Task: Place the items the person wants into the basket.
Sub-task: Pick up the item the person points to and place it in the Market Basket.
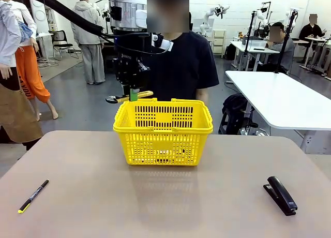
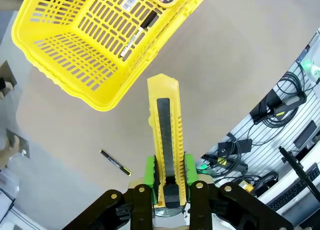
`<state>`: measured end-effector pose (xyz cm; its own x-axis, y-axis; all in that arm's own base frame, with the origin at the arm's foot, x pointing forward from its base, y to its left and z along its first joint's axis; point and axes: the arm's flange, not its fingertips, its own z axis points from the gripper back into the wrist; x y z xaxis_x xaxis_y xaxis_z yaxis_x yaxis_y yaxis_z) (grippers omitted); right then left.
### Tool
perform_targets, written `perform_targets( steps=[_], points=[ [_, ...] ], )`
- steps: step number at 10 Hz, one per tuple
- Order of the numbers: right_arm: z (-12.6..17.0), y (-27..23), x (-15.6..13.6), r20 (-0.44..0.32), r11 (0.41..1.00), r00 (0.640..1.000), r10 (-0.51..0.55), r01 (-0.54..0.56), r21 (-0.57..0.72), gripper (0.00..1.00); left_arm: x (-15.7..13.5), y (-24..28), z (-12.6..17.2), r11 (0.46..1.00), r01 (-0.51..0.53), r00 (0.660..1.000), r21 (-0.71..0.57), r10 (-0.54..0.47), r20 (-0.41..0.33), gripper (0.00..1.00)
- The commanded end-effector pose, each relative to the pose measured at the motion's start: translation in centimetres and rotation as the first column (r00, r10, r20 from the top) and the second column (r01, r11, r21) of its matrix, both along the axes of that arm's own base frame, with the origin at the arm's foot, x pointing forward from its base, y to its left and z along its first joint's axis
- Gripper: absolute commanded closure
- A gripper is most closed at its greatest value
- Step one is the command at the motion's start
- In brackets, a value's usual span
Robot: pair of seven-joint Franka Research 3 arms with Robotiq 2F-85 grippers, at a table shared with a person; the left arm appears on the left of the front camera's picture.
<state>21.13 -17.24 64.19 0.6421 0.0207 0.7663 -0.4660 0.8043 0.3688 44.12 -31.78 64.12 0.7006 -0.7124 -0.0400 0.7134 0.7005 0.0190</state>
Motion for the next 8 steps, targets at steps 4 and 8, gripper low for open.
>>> perform_targets(
  steps=[4,8],
  points=[
    [0.2,0.1,0.1,-0.021,1.000,1.000,-0.016,0.016,-0.009,0.00,-0.1,0.2,0.0,1.000,-0.021,1.000,0.009,0.021,-0.002,0.74],
    [0.2,0.1,0.1,-0.021,1.000,1.000,-0.016,0.016,-0.009,0.00,3.9,-0.8,-0.2,0.984,0.154,0.987,0.084,-0.158,0.032,0.73]
  ],
)
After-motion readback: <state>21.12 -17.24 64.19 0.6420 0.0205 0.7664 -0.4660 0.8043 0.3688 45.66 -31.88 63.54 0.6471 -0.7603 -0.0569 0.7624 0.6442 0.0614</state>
